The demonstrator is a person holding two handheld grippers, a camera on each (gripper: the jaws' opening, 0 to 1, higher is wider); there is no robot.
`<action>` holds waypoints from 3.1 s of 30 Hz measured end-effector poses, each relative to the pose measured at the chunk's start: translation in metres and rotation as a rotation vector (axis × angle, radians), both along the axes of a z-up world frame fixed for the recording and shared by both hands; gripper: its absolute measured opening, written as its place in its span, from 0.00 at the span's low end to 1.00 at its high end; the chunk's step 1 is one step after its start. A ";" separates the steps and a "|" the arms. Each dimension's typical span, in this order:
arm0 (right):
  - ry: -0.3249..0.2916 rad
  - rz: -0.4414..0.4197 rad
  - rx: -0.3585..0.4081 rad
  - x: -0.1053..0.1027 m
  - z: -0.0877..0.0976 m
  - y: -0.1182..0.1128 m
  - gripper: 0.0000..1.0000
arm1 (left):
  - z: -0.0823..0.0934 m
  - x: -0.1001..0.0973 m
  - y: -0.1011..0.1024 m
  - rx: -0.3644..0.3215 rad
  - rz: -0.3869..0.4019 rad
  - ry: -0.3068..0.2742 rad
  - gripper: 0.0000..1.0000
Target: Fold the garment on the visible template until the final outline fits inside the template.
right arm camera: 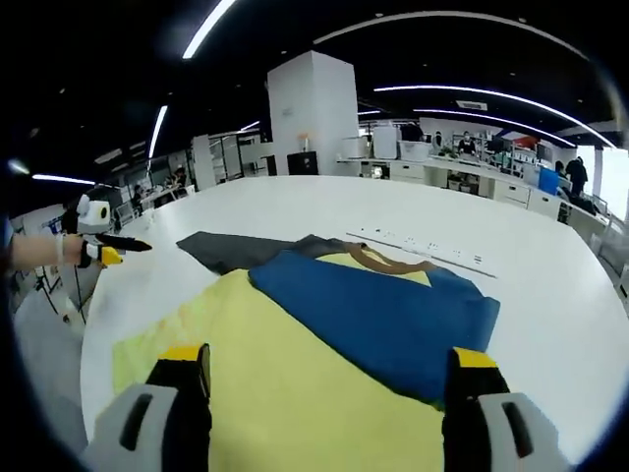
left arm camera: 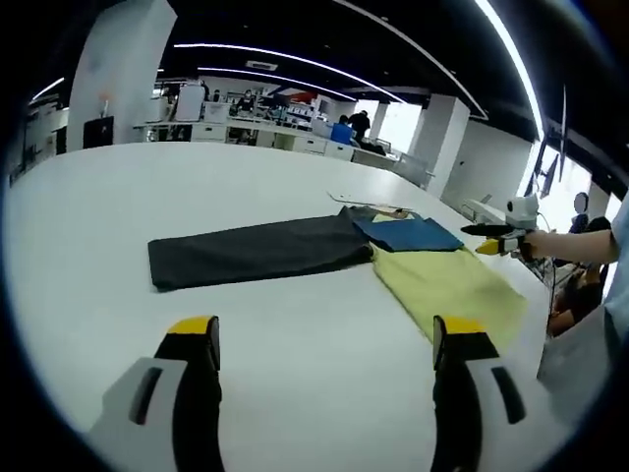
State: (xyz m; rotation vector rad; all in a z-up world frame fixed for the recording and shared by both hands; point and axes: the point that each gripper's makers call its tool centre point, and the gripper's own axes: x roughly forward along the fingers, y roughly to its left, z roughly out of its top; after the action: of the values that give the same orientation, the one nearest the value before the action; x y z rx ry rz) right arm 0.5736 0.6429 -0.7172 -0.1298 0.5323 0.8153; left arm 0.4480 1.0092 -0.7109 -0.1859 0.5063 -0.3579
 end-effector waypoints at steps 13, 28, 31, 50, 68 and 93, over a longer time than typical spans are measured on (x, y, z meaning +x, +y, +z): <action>0.027 -0.097 0.005 -0.023 -0.014 -0.034 1.00 | -0.011 0.045 0.076 -0.036 0.302 -0.072 0.70; 0.046 -0.168 0.018 -0.046 -0.011 -0.069 1.00 | -0.042 0.057 0.142 -0.125 0.567 -0.016 0.36; 0.048 -0.188 0.019 -0.047 -0.013 -0.075 1.00 | -0.047 0.060 0.147 -0.108 0.577 -0.008 0.29; 0.076 -0.182 0.019 -0.060 -0.015 -0.081 1.00 | -0.051 0.075 0.144 -0.349 0.652 0.016 0.00; 0.092 -0.205 0.041 -0.064 -0.019 -0.089 1.00 | 0.029 0.146 0.002 -0.429 0.250 -0.082 0.00; 0.129 -0.260 0.087 -0.068 -0.031 -0.112 0.98 | 0.043 0.203 -0.209 -0.625 -0.034 0.022 0.00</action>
State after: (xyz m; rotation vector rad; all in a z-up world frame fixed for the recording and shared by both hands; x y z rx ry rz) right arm 0.5055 0.5308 -0.7484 0.0717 0.6199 0.5937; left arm 0.6506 0.7998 -0.6680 -0.7873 0.4068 -0.5410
